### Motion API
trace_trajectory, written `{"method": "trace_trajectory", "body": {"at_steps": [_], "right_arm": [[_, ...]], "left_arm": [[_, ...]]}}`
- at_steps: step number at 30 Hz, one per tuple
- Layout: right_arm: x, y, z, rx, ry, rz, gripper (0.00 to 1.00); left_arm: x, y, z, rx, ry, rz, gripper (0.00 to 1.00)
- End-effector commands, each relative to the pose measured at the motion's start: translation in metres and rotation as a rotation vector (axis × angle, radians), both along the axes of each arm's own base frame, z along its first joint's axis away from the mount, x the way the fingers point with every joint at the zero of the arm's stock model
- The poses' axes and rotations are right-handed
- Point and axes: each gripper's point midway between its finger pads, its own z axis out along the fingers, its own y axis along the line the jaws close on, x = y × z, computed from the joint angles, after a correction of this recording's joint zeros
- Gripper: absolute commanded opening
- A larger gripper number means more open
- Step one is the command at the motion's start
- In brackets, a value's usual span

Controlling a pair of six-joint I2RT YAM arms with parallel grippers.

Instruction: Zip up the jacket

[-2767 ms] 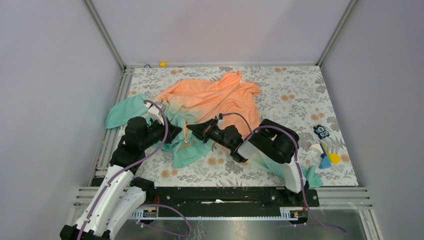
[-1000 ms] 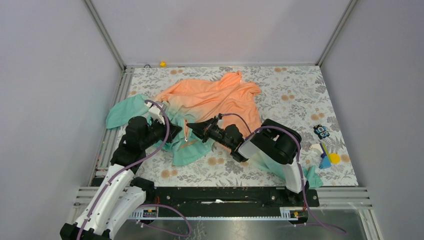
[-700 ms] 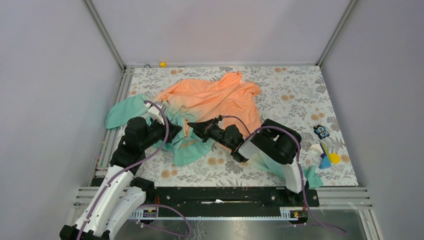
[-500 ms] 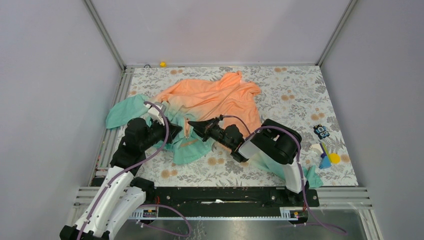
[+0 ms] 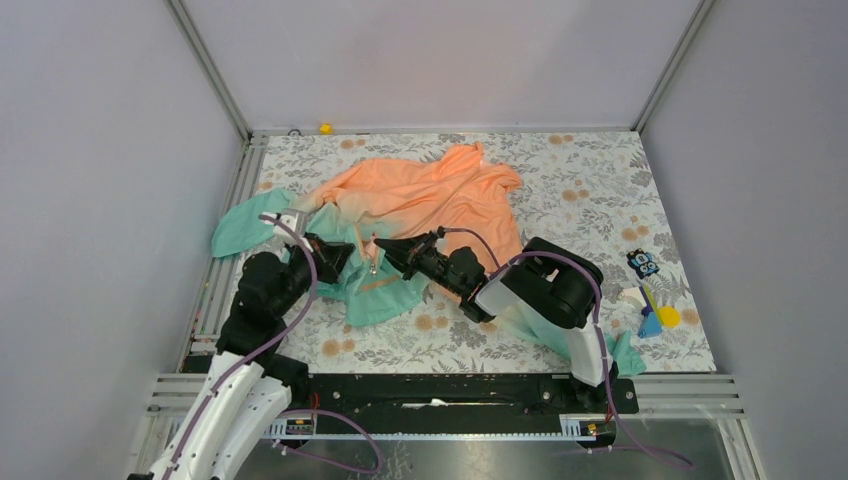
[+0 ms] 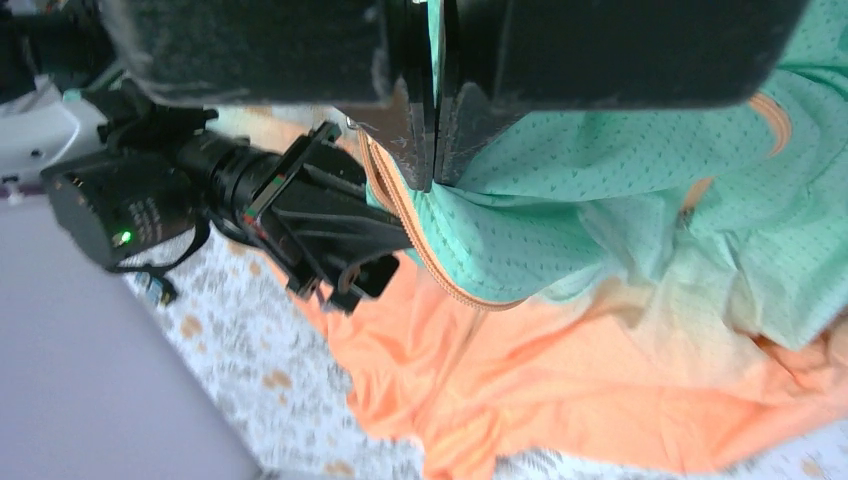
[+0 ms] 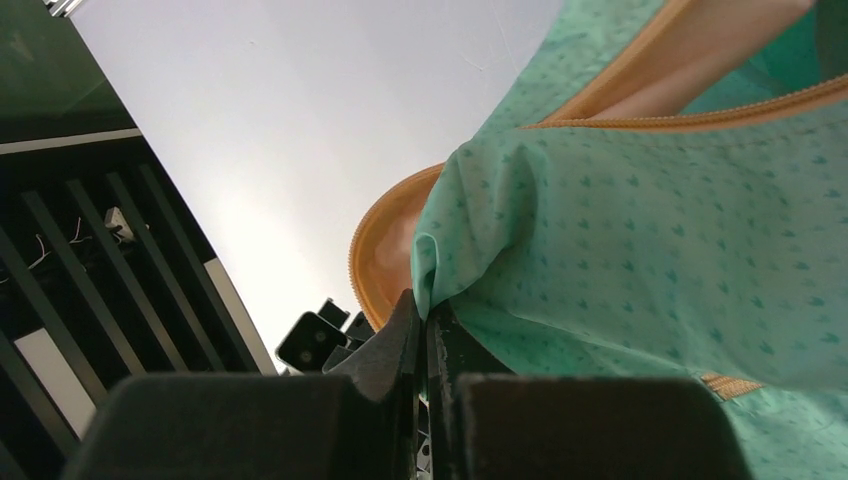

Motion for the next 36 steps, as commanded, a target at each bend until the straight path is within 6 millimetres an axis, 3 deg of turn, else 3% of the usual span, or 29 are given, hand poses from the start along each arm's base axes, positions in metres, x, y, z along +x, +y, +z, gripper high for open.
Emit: {"method": "trace_trajectory", "body": {"at_steps": [1, 7, 23, 36], "right_arm": [[0.005, -0.007, 0.046, 0.163, -0.055, -0.014, 0.00], [0.010, 0.000, 0.045, 0.154, -0.043, -0.012, 0.00], [0.016, 0.007, 0.028, 0.131, -0.024, -0.012, 0.00], [0.017, 0.012, 0.044, 0.161, -0.055, 0.003, 0.00]], "left_arm": [[0.008, 0.012, 0.040, -0.121, -0.176, 0.106, 0.00], [0.008, 0.008, 0.023, -0.046, -0.175, 0.058, 0.00], [0.008, 0.013, 0.028, -0.030, -0.255, 0.079, 0.00], [0.010, 0.009, 0.024, -0.025, -0.243, 0.057, 0.00]]}}
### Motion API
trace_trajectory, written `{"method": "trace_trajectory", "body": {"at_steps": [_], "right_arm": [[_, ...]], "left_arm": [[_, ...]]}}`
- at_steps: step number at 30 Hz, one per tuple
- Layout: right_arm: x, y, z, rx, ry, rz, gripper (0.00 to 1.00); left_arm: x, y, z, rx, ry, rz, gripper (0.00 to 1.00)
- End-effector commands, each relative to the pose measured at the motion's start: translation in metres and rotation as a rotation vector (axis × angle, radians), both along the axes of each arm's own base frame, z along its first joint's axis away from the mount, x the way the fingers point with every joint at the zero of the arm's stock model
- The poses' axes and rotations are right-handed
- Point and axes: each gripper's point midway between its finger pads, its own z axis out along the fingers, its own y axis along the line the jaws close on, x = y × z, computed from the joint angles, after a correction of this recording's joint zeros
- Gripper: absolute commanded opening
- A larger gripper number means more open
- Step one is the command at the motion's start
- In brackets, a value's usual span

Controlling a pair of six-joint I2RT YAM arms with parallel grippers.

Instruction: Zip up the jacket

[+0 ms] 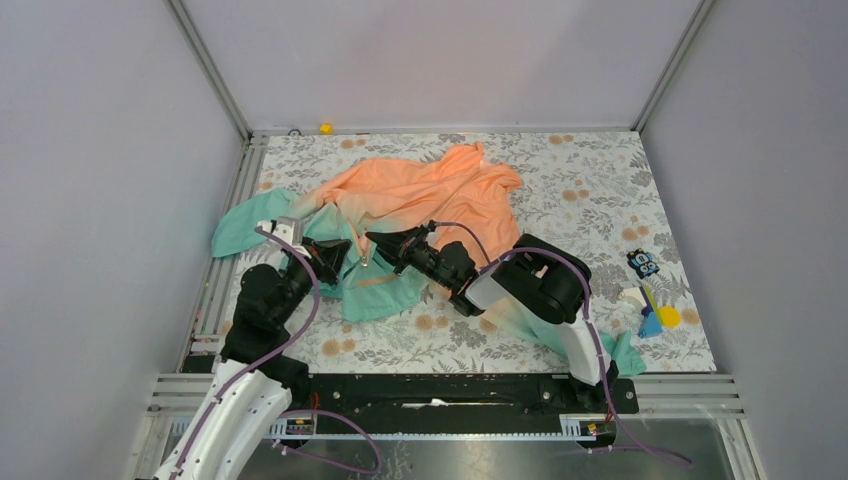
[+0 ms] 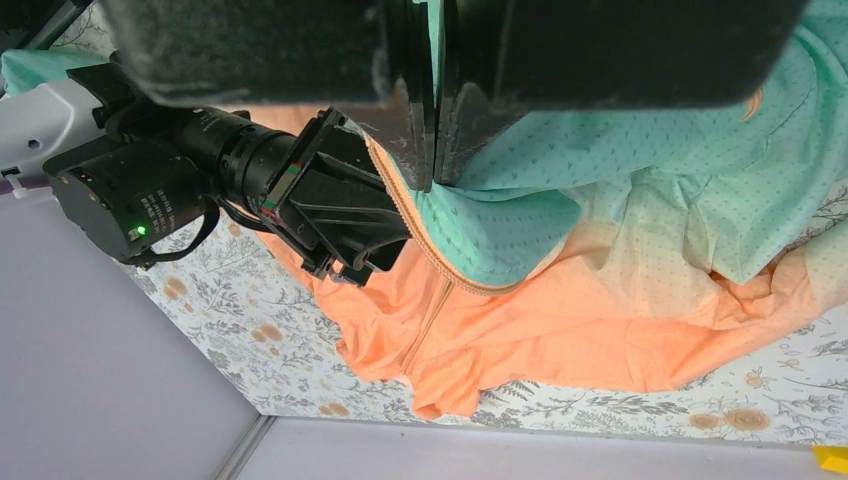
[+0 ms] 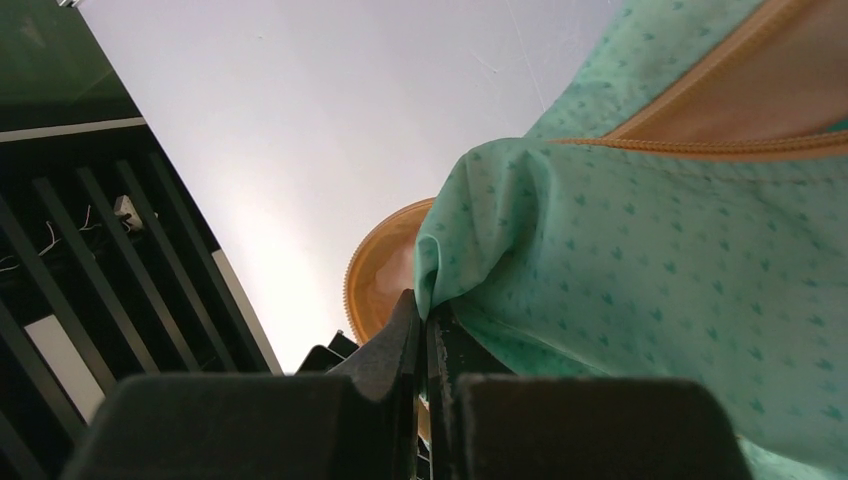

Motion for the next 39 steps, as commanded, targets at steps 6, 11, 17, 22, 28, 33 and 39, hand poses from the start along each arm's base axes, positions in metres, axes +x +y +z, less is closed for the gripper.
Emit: {"method": "trace_trajectory", "body": {"at_steps": [6, 11, 17, 22, 28, 33, 39], "right_arm": [[0.001, -0.009, 0.046, 0.146, -0.042, 0.001, 0.00], [0.000, -0.010, 0.050, 0.157, -0.047, 0.002, 0.00], [-0.002, -0.012, 0.053, 0.163, -0.051, 0.003, 0.00], [-0.002, -0.011, 0.055, 0.166, -0.054, 0.006, 0.00], [-0.002, -0.012, 0.055, 0.163, -0.054, 0.005, 0.00], [-0.002, -0.013, 0.054, 0.164, -0.050, 0.004, 0.00], [-0.004, -0.015, 0.059, 0.177, -0.057, 0.005, 0.00]], "left_arm": [[0.007, 0.001, 0.009, 0.007, -0.049, 0.013, 0.00], [0.006, 0.002, 0.008, 0.008, -0.047, 0.020, 0.00], [0.008, 0.002, 0.006, 0.013, -0.041, 0.021, 0.00], [0.009, 0.001, 0.004, 0.020, -0.030, 0.018, 0.00], [0.011, 0.000, 0.001, 0.026, -0.021, 0.011, 0.00], [0.010, 0.000, 0.001, 0.027, -0.019, 0.014, 0.00], [0.009, 0.001, 0.001, 0.030, -0.019, 0.021, 0.00]]}}
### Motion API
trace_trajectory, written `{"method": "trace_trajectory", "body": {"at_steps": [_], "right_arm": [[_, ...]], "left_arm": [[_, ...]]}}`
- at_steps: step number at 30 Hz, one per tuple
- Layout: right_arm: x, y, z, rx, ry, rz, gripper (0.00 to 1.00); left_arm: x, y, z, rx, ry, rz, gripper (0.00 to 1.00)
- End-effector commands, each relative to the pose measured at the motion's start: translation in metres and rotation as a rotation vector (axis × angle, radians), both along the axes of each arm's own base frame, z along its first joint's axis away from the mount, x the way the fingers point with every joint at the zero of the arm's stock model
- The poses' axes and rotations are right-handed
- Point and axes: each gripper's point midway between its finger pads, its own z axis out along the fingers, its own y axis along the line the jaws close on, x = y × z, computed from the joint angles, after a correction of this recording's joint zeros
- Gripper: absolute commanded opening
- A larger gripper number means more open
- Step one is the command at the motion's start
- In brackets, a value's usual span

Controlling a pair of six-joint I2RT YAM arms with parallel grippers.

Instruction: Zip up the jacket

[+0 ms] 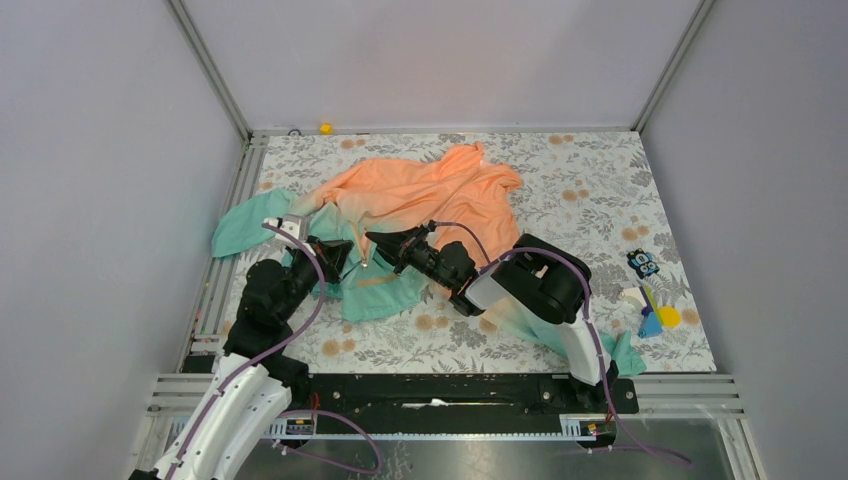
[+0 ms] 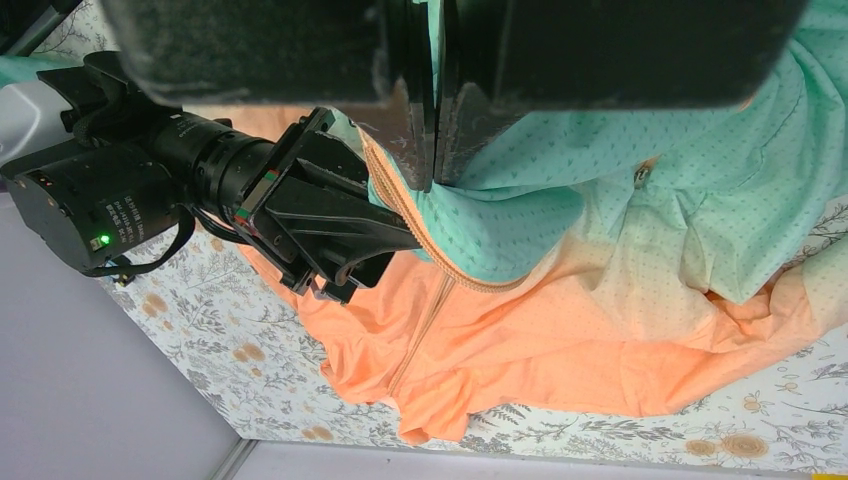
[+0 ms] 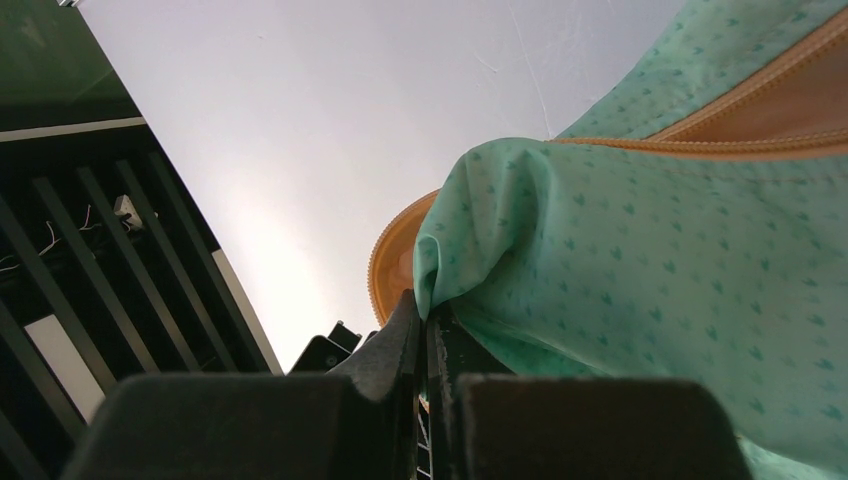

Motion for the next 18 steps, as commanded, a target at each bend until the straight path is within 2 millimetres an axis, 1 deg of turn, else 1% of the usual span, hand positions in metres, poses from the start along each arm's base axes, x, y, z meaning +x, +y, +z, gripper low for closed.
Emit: {"method": "trace_trajectory", "body": {"at_steps": [1, 4, 10, 18], "right_arm": [[-0.0048, -0.0159, 0.0576, 0.175, -0.056, 0.005, 0.00], [-0.0046, -0.0169, 0.0583, 0.179, -0.055, 0.005, 0.00], [-0.0066, -0.0171, 0.0598, 0.182, -0.060, 0.008, 0.00], [-0.0053, -0.0149, 0.0594, 0.178, -0.061, 0.011, 0.00]], "left_arm": [[0.0028, 0.0024, 0.0154, -0.001, -0.066, 0.016, 0.00], [0.0019, 0.0022, 0.0152, -0.002, -0.064, 0.015, 0.00], [0.0011, 0.0080, 0.0168, -0.005, -0.073, 0.047, 0.00], [0.0016, 0.0032, 0.0161, -0.003, -0.068, 0.021, 0.00]]}}
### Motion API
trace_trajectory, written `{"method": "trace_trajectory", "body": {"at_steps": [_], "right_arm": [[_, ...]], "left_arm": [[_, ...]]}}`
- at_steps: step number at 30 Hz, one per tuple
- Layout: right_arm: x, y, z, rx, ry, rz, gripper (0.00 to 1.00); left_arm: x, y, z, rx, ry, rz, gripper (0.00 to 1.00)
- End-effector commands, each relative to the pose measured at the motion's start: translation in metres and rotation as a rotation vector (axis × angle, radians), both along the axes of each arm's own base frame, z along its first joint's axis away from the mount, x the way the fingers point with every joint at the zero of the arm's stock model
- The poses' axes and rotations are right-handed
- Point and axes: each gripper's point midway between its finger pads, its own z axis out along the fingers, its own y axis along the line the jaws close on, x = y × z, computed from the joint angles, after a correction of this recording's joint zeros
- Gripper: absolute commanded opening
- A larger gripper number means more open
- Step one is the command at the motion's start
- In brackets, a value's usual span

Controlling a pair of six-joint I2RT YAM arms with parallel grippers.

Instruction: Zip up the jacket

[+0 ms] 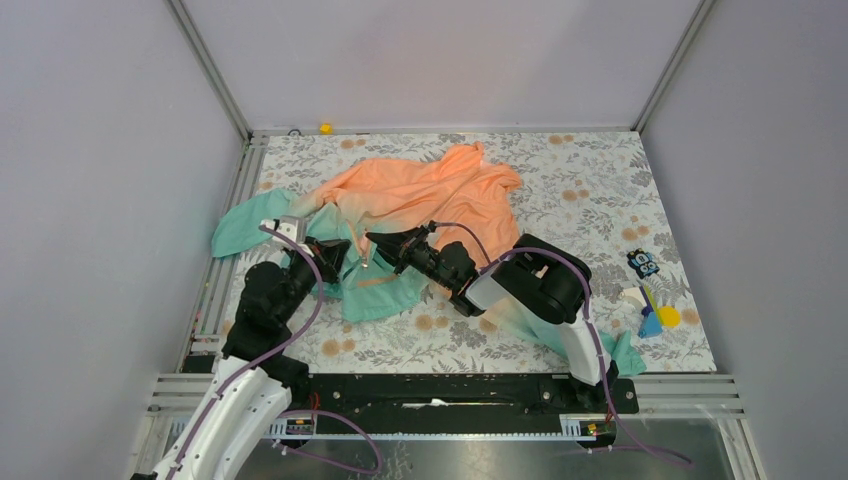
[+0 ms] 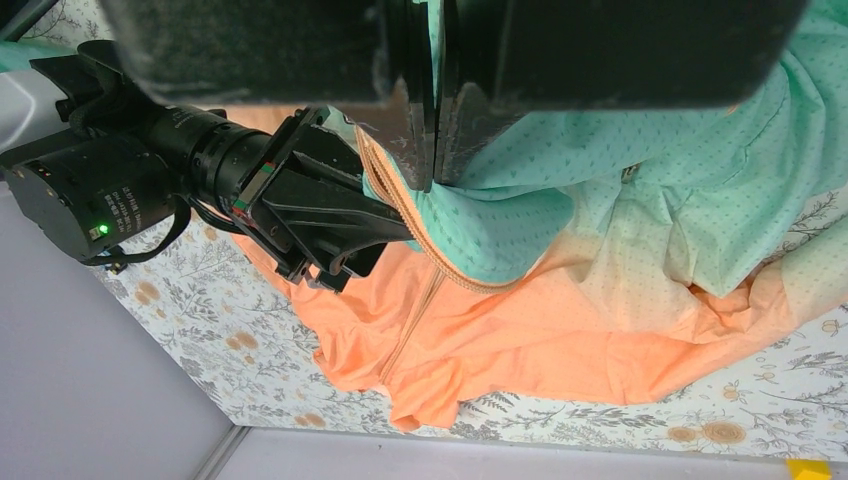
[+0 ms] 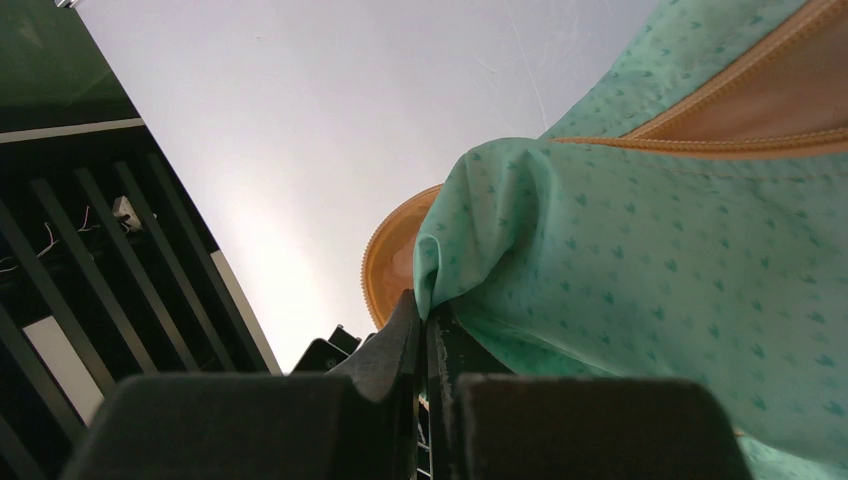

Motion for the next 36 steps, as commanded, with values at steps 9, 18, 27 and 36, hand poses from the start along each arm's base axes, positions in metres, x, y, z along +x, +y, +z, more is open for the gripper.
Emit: {"method": "trace_trajectory", "body": {"at_steps": [9, 18, 27, 36], "right_arm": [[-0.004, -0.013, 0.064, 0.190, -0.064, 0.014, 0.00], [-0.004, -0.013, 0.063, 0.193, -0.054, 0.017, 0.00], [-0.001, -0.014, 0.065, 0.211, -0.034, 0.022, 0.00], [-0.004, -0.018, 0.067, 0.196, -0.009, 0.027, 0.00]], "left_arm": [[0.004, -0.005, 0.006, 0.006, -0.026, -0.020, 0.00], [0.003, -0.007, 0.005, 0.009, -0.020, -0.029, 0.00], [-0.003, -0.013, 0.002, 0.021, -0.015, -0.041, 0.00], [-0.002, -0.013, -0.002, 0.043, 0.000, -0.032, 0.00]]}}
